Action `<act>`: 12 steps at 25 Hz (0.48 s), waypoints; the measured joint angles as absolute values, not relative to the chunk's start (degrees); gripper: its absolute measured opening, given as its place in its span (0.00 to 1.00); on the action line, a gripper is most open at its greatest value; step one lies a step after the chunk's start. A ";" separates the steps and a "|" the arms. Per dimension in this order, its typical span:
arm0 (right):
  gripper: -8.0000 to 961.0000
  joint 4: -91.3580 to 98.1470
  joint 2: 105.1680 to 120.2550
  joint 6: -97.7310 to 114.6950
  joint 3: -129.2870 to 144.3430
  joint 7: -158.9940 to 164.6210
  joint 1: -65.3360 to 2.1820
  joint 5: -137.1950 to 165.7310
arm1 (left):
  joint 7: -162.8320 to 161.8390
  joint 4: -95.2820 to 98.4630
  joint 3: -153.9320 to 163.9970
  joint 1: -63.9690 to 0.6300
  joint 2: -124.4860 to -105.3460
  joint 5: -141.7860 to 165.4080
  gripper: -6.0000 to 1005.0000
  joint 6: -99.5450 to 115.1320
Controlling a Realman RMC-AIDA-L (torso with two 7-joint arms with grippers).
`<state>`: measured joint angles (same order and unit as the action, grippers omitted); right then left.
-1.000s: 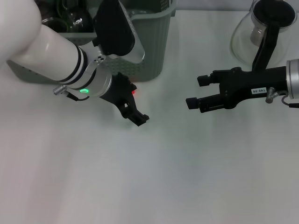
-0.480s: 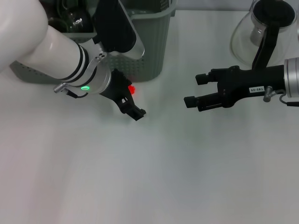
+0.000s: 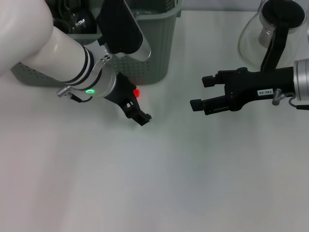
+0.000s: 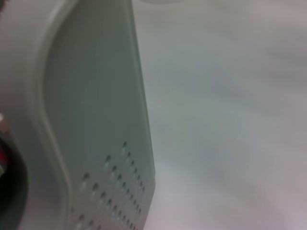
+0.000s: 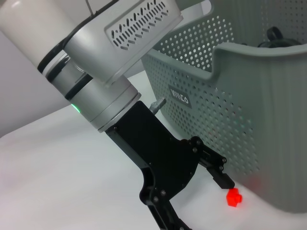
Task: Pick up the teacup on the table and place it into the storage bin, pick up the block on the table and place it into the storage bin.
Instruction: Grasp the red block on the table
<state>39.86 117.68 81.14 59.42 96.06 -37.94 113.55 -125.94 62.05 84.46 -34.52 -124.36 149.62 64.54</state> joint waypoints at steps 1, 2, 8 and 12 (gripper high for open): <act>0.98 39.86 117.68 81.14 59.41 96.06 -37.89 113.55 | -125.94 62.05 84.41 -34.53 -124.36 149.64 0.96 64.47; 0.98 39.86 117.68 81.15 59.41 96.06 -37.83 113.55 | -125.94 62.05 84.39 -34.53 -124.36 149.67 0.95 64.38; 0.98 39.86 117.69 81.20 59.41 95.99 -37.76 113.55 | -125.95 61.48 84.28 -34.69 -124.36 149.82 0.95 63.90; 0.98 39.64 117.78 81.17 59.41 95.66 -37.80 113.55 | -125.95 60.44 84.32 -35.13 -124.36 150.02 0.95 63.61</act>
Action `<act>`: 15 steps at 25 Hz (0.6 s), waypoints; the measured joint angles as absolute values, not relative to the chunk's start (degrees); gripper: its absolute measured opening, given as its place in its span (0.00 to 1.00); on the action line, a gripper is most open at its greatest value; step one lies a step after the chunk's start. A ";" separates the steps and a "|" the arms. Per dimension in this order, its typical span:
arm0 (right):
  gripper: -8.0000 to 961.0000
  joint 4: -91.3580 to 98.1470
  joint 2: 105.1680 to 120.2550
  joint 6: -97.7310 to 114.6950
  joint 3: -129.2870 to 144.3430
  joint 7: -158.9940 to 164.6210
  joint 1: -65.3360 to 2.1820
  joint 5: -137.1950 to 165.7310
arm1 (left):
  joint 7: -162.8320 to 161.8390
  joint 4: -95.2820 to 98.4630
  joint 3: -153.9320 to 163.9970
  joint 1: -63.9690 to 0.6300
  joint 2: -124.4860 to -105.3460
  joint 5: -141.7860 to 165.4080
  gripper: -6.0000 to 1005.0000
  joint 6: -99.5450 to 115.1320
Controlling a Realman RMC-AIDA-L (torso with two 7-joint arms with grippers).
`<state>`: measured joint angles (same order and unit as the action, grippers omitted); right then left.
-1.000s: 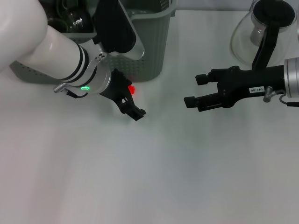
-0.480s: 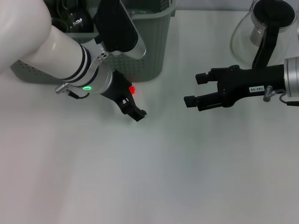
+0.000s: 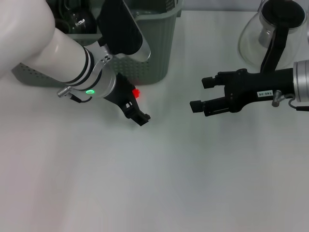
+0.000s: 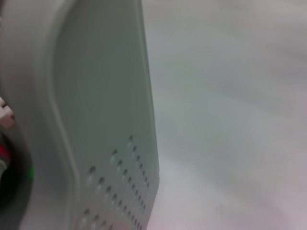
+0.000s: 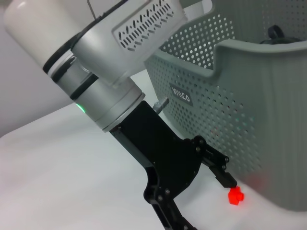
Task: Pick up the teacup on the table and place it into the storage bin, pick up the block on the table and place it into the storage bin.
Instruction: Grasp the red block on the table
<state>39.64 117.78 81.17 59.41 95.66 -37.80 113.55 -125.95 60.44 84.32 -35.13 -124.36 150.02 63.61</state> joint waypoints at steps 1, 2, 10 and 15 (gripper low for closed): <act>0.98 39.55 117.81 81.16 59.41 95.58 -37.79 113.55 | -125.95 60.23 84.30 -35.25 -124.36 150.04 0.95 63.58; 0.98 39.55 117.83 81.16 59.41 95.54 -37.79 113.55 | -125.95 60.14 84.23 -35.29 -124.36 150.04 0.95 63.56; 0.98 39.63 117.88 81.20 59.41 95.42 -37.64 113.55 | -126.52 60.14 84.19 -35.33 -124.36 150.03 0.95 62.84; 0.98 39.64 117.86 81.30 59.41 95.43 -37.55 113.55 | -126.57 60.22 84.13 -35.33 -124.36 150.03 0.95 62.70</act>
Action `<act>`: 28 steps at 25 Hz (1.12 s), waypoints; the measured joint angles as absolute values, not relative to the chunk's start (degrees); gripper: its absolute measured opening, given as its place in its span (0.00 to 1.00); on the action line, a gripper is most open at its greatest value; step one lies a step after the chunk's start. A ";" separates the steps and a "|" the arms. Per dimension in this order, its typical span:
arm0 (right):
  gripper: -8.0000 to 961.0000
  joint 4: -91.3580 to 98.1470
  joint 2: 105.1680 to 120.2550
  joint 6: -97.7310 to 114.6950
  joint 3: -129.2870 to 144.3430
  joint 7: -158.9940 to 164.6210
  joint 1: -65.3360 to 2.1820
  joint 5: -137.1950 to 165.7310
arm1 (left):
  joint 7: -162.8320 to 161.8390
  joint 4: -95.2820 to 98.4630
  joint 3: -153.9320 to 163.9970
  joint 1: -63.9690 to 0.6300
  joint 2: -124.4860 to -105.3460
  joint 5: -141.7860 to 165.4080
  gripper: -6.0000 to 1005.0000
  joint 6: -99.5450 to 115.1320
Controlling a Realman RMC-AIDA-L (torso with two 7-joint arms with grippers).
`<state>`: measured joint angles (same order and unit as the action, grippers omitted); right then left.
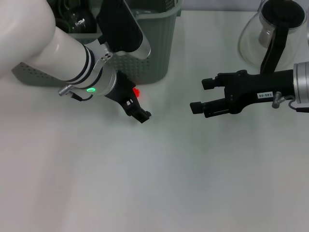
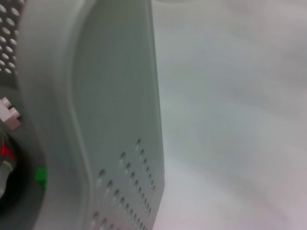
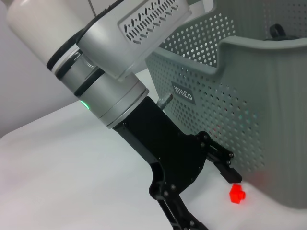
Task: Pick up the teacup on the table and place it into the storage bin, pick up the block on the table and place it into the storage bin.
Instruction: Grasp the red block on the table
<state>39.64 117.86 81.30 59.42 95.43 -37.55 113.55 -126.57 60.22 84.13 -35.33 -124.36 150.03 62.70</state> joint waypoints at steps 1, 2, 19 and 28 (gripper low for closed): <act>0.98 39.63 117.86 81.35 59.42 95.43 -37.53 113.55 | -126.57 60.18 84.19 -35.34 -124.36 150.03 0.95 62.61; 0.98 39.59 117.86 81.39 59.41 95.43 -37.51 113.55 | -126.57 60.18 84.31 -35.38 -124.36 150.04 0.95 62.55; 0.98 39.46 117.77 81.69 59.41 95.45 -37.53 113.55 | -126.56 60.11 84.55 -35.18 -124.45 150.12 0.95 62.43; 0.98 39.50 117.73 81.66 59.41 95.45 -37.53 113.56 | -126.38 60.45 84.66 -34.83 -124.45 149.97 0.95 62.84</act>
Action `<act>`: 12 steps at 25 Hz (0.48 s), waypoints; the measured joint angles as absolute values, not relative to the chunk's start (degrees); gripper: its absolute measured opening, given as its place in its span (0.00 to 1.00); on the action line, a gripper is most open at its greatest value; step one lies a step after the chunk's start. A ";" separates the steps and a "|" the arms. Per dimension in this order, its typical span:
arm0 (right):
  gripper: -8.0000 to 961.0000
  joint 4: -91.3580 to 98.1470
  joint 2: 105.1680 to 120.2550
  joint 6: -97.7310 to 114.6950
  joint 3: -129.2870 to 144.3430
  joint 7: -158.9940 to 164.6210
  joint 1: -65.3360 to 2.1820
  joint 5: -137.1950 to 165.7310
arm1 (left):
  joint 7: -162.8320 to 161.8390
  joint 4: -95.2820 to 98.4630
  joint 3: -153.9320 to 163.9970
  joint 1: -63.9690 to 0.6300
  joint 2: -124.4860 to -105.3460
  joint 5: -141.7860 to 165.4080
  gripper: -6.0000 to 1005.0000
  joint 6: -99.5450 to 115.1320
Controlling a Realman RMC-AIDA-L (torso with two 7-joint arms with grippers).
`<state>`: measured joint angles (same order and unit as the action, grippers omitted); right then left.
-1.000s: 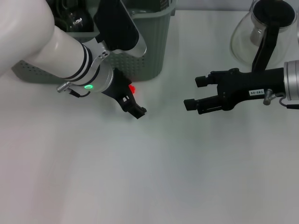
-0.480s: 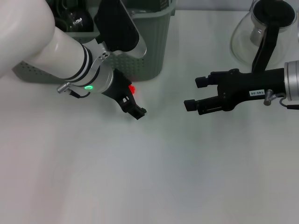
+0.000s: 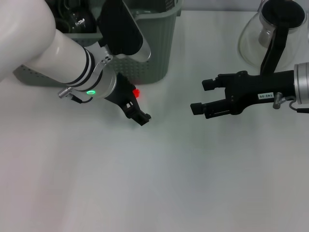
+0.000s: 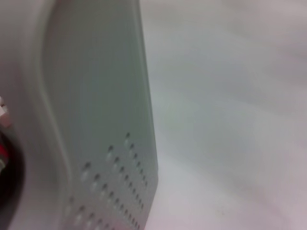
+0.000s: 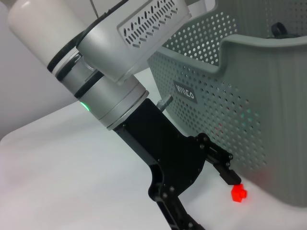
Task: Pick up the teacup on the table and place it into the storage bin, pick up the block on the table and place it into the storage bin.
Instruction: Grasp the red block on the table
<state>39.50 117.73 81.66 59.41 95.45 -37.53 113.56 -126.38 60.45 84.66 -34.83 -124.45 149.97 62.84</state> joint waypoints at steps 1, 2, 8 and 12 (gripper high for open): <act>0.98 39.50 117.71 81.65 59.41 95.45 -37.53 113.55 | -126.42 60.47 84.78 -34.82 -124.45 149.97 0.95 62.89; 0.98 39.49 117.68 81.65 59.41 95.45 -37.53 113.55 | -126.47 60.49 84.98 -34.81 -124.45 149.98 0.95 62.93; 0.98 39.54 117.67 81.68 59.41 95.45 -37.47 113.55 | -126.38 61.16 85.40 -34.77 -124.45 149.91 0.95 64.25; 0.98 39.54 117.68 81.72 59.41 95.45 -37.44 113.55 | -126.24 62.92 85.76 -34.31 -124.45 149.62 0.95 65.29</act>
